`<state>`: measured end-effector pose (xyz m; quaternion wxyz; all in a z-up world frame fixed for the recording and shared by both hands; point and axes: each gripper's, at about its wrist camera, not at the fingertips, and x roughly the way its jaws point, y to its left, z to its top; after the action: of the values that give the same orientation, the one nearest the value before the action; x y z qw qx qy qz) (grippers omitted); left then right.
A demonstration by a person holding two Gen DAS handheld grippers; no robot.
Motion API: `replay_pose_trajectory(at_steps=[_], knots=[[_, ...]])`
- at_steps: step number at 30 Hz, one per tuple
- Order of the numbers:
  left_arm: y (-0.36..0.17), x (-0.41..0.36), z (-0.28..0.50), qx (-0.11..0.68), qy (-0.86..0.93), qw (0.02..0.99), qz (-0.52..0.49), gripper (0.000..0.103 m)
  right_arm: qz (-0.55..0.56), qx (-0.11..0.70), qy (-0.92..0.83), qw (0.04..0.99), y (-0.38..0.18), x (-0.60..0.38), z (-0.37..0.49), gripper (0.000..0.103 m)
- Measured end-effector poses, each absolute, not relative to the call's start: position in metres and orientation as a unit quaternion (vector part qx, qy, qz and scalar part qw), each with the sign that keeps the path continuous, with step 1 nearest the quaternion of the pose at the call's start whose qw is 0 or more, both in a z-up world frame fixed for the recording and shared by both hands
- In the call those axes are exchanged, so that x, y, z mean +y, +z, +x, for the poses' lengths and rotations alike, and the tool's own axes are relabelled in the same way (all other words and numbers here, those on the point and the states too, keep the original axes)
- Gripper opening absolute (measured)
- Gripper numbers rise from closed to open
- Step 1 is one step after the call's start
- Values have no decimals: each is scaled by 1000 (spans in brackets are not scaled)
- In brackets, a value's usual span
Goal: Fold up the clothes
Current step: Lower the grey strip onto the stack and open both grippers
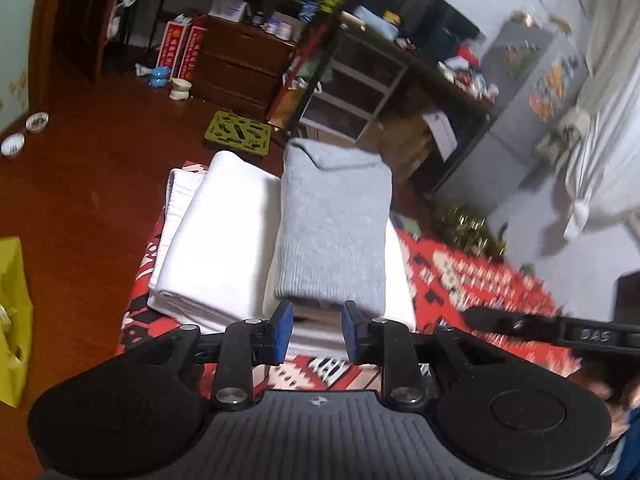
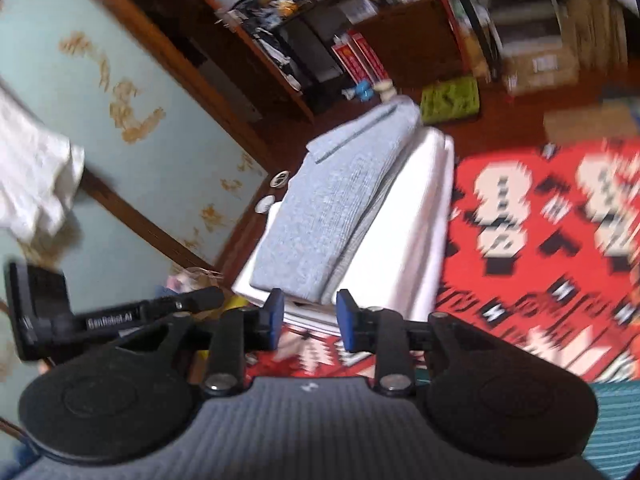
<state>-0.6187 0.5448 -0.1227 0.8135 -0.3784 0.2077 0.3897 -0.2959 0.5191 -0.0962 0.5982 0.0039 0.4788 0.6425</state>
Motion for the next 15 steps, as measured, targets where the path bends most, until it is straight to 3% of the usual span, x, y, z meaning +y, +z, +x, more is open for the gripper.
replay_pose_trajectory(at_steps=[8,13,15], knots=[[-145,587,-621,188,392,787,-438,32,54,552,600,576,-132,571,-283,42],[-157,596,-622,187,381,786,-450,32,53,566,598,565,-147,587,-288,42],[-162,599,-623,185,376,784,-458,32,62,572,593,563,-153,589,-289,36]])
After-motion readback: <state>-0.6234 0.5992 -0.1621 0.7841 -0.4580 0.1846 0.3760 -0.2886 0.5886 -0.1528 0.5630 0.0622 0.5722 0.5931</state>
